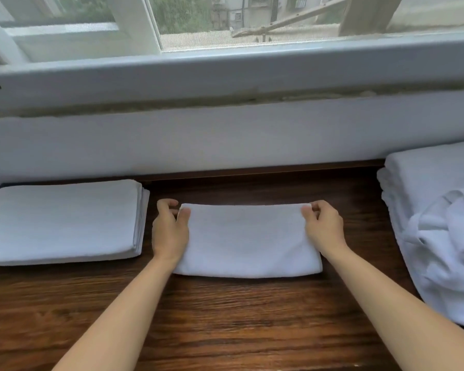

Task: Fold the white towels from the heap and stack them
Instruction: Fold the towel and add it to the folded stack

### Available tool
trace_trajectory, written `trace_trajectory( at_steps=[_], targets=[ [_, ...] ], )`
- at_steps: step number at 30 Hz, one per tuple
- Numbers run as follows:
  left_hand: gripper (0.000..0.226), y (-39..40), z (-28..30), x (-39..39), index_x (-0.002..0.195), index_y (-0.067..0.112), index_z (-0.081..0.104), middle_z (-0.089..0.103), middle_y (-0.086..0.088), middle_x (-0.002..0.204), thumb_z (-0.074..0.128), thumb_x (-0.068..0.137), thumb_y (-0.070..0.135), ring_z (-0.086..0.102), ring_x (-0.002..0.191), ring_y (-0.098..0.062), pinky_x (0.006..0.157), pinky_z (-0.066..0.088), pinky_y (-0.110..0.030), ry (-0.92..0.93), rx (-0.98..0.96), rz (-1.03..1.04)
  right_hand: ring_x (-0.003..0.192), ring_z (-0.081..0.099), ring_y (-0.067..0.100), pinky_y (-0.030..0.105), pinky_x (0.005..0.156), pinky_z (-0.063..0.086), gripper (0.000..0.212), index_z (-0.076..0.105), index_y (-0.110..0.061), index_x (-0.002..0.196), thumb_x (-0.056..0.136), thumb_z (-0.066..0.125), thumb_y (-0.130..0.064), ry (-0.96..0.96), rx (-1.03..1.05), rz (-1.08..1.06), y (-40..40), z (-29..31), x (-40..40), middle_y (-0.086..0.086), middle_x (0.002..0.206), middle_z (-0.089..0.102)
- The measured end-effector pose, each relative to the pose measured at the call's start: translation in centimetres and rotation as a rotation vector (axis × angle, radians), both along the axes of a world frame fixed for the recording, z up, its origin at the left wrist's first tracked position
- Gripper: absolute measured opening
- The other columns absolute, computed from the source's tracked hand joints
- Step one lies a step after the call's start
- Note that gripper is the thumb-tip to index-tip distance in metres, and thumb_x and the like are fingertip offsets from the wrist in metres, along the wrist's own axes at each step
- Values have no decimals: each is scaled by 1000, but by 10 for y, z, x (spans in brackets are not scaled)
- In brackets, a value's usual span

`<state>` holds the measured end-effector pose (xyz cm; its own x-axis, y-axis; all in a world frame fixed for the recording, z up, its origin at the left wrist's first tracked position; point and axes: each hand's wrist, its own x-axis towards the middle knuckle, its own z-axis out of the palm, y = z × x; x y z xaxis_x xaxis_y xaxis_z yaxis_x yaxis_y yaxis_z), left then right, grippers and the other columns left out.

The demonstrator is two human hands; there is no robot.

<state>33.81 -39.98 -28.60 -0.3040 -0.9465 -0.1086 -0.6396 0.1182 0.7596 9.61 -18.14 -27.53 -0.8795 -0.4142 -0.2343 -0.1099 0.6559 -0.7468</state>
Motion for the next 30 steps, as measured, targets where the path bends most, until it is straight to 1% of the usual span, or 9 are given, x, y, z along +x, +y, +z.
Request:
trace_trajectory(
  at_steps=[3, 7, 9, 11, 14, 17, 20, 27, 30],
  targets=[
    [28, 4, 1, -4, 125, 14, 50, 58, -7, 123, 59, 100, 24, 60, 110, -29, 90, 52, -47, -106, -136, -7, 94, 65, 21, 26, 68, 47, 15, 58, -14, 114, 103, 59, -24, 21, 37, -41, -1, 1, 3, 3, 99, 64],
    [32, 40, -5, -25, 124, 4, 61, 52, -22, 144, 63, 92, 5, 50, 131, -40, 105, 43, -54, -178, -648, -352, 104, 58, 38, 48, 87, 50, 35, 61, -6, 125, 92, 59, -18, 696, 165, 274, -13, 0, 38, 18, 117, 61],
    [46, 69, -16, -35, 139, 2, 55, 45, -20, 154, 58, 93, 11, 39, 145, -38, 117, 32, -52, -158, -681, -693, 121, 57, 41, 51, 102, 49, 48, 60, -2, 133, 92, 50, -25, 658, 108, 546, -32, -8, 76, 23, 132, 60],
    [64, 84, -24, -36, 157, 4, 30, 24, -12, 167, 46, 99, 26, 18, 156, -31, 125, 14, -46, -253, -535, -866, 150, 35, 35, 51, 122, 30, 68, 41, -2, 154, 94, 33, -34, 460, 198, 705, -44, -21, 103, 20, 159, 41],
    [63, 77, -31, -30, 162, 22, 11, 6, -2, 171, 19, 104, 45, -3, 158, -22, 126, 0, -44, -430, -448, -862, 160, -1, 25, 50, 127, 0, 68, 11, -16, 164, 100, 17, -41, 506, 370, 728, -41, -39, 100, 8, 173, 11],
    [71, 58, -32, -22, 162, 38, 0, -11, 6, 170, 19, 100, 65, -18, 156, -18, 126, -6, -48, -572, -434, -808, 158, -16, 22, 54, 126, -8, 72, -5, -31, 163, 100, 16, -57, 537, 441, 742, -30, -44, 83, 0, 172, -11],
    [86, 40, -31, -14, 162, 37, -8, -18, 5, 168, 17, 91, 80, -23, 155, -19, 126, -9, -47, -647, -405, -711, 158, -20, 24, 55, 126, -10, 77, -9, -35, 163, 98, 14, -67, 546, 523, 722, -21, -42, 68, 0, 170, -19],
    [80, 11, -32, 14, 163, 22, -7, -14, -1, 170, 14, 100, 67, -16, 156, -23, 127, -5, -42, -587, -311, -504, 158, -18, 23, 53, 127, -6, 74, -15, -30, 162, 101, 11, -61, 509, 579, 558, 7, -38, 34, 1, 169, -20],
    [82, 19, -25, 15, 163, 10, 4, 8, -13, 170, 24, 102, 62, 6, 157, -28, 128, 11, -44, -544, -263, -346, 159, -7, 30, 53, 128, 5, 78, -11, -19, 164, 104, 25, -54, 458, 518, 476, 14, -32, 31, 7, 172, -14]
  ],
)
